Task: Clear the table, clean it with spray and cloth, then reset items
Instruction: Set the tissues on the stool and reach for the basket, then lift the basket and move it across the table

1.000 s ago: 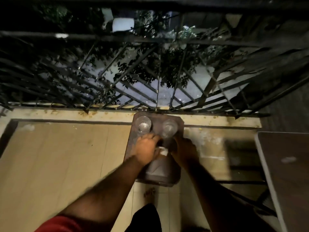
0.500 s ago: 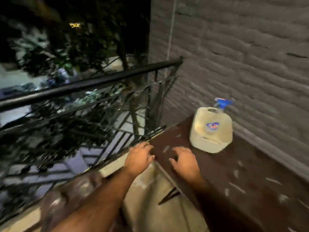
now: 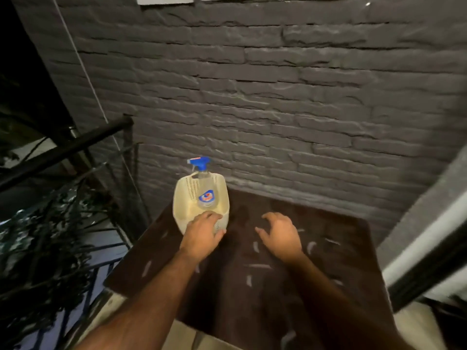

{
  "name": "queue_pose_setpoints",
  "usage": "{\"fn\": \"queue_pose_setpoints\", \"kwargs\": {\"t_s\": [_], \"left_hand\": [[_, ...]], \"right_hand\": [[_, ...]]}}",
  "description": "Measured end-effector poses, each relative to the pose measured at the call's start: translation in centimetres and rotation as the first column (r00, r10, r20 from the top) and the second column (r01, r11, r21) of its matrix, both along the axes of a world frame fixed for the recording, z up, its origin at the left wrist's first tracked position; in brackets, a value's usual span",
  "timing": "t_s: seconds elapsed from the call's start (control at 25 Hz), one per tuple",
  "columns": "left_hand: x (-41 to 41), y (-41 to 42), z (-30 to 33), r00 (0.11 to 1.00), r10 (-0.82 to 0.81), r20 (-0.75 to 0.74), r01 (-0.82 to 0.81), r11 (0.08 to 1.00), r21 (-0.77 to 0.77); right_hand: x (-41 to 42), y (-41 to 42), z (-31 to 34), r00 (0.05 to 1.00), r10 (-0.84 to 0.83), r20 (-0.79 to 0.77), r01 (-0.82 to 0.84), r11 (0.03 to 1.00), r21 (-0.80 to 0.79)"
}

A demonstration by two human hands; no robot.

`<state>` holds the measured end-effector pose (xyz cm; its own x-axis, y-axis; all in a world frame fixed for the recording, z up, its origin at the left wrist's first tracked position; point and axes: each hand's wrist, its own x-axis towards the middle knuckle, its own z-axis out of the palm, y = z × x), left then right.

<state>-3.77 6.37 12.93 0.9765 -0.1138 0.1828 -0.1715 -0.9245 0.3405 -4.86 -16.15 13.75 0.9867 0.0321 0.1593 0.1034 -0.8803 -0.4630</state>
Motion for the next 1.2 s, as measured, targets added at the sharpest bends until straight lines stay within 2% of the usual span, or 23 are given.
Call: {"fn": "queue_pose_setpoints", "kwargs": {"t_s": [0.36, 0.56, 0.68, 0.84, 0.92, 1.04, 1.12, 1.2], "left_hand": [[6.9, -0.1, -1.4, 0.995, -0.056, -0.084, 0.054, 0.998, -0.027], [12.3, 5.2, -3.4, 0.988, -0.079, -0.135, 0.076, 0.997, -0.023], [15.3, 8.9, -4.7, 0.985, -0.047, -0.169, 0.042, 0.999, -0.032], [18.2, 12.6, -6.7, 0.976, 0.01, -0.22, -0.002, 0.999, 0.033], [19.2, 13.8, -7.5, 0.965, 0.077, -0.251, -0.065, 0.996, 0.052], [20.4, 14.5, -8.4, 0.911, 0.217, -0.351, -0.274, 0.954, -0.121], [21.2, 14.6, -8.5, 0.839, 0.283, -0.464, -0.421, 0.878, -0.226], [21.8, 14.6, -8.9, 0.751, 0.325, -0.575, -0.508, 0.84, -0.189]], "right_hand": [[3.4, -0.4, -1.6, 0.989, -0.112, -0.1, 0.114, 0.993, 0.024], [7.5, 3.8, -3.1, 0.975, -0.148, -0.164, 0.159, 0.986, 0.056], [9.8, 7.2, -4.3, 0.959, -0.177, -0.222, 0.204, 0.973, 0.104], [12.8, 11.4, -6.5, 0.927, -0.171, -0.333, 0.227, 0.964, 0.138], [14.3, 12.9, -6.9, 0.909, -0.179, -0.375, 0.249, 0.958, 0.144], [16.2, 14.3, -7.4, 0.897, -0.182, -0.403, 0.259, 0.955, 0.145], [17.5, 15.2, -7.9, 0.888, -0.192, -0.419, 0.278, 0.948, 0.153], [18.5, 15.8, -8.3, 0.869, -0.223, -0.442, 0.314, 0.938, 0.144]]}}
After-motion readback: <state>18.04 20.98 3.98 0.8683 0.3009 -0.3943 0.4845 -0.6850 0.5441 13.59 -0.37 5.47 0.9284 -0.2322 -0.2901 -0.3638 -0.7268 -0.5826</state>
